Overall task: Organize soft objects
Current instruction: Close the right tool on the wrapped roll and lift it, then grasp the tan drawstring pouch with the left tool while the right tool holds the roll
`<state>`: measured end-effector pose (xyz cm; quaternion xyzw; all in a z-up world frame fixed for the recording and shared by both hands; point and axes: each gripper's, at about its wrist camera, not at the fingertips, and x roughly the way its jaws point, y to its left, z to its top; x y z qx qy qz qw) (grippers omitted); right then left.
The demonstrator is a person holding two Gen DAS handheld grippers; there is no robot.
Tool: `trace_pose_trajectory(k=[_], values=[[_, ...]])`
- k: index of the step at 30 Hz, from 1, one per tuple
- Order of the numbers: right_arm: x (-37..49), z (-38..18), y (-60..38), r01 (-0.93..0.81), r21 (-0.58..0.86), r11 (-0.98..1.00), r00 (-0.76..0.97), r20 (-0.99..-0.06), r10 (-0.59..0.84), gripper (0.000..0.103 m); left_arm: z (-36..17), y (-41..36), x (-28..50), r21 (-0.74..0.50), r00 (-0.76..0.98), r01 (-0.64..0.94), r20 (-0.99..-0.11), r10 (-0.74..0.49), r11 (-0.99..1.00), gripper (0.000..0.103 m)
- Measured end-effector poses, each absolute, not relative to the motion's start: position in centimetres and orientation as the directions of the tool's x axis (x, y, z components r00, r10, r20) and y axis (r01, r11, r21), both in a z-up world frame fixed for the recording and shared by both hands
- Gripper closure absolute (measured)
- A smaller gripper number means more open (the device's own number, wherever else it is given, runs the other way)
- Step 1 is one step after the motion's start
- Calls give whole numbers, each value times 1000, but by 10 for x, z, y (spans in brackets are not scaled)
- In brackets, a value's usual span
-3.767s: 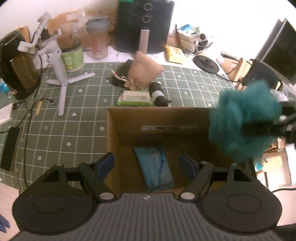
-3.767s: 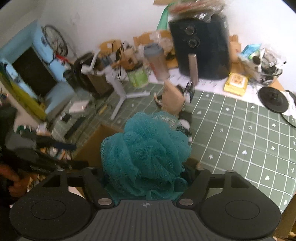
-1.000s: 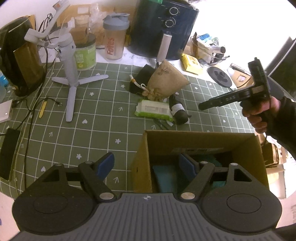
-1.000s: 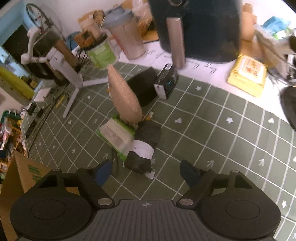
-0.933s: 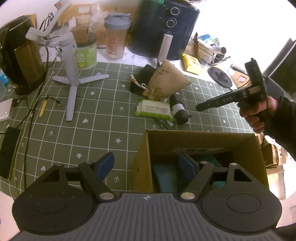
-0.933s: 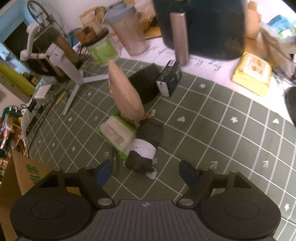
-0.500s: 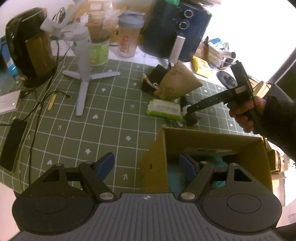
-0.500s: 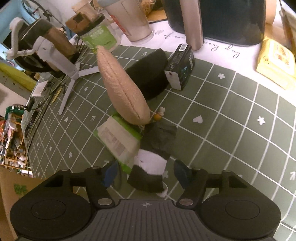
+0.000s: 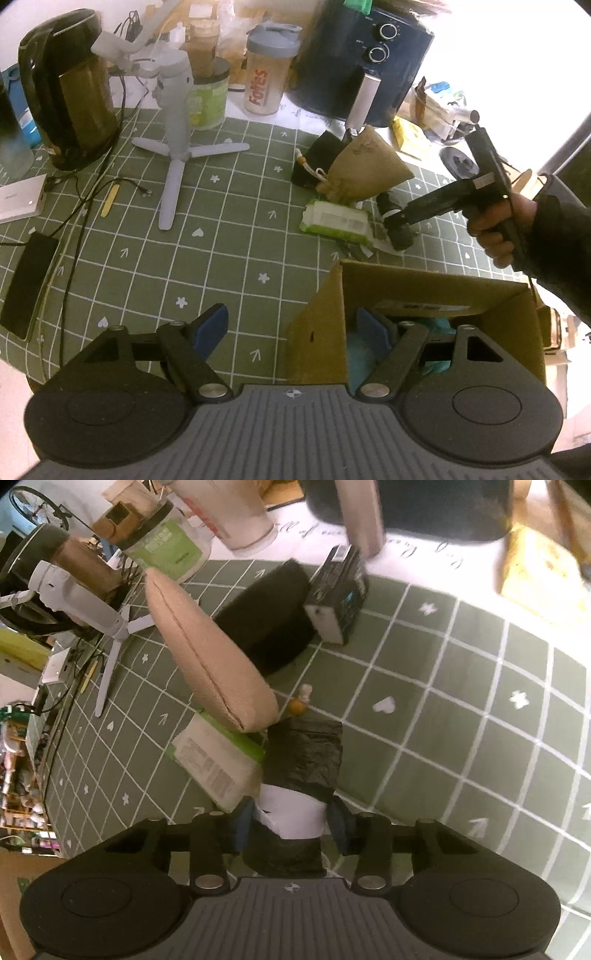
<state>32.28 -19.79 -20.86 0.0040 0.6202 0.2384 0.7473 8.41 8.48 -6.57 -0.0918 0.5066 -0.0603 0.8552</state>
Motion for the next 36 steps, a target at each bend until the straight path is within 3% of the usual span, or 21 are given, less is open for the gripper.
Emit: trace_pose_trajectory(k=[6, 11, 22, 36], values=[[318, -190, -209, -354, 181, 918, 127, -963, 239, 57, -63, 85, 89, -219, 497, 22, -844, -201, 975, 26], [312, -208, -215, -366, 25, 930, 147, -985, 85, 57, -59, 84, 96, -213, 516, 26, -834, -196, 977, 26], [302, -221, -229, -268, 65, 961, 182, -976, 117, 58, -46, 76, 117, -177, 561, 97, -803, -201, 979, 26], [268, -169, -246, -235, 101, 967, 270, -949, 164, 58, -38, 64, 155, -158, 577, 129, -791, -204, 979, 26]])
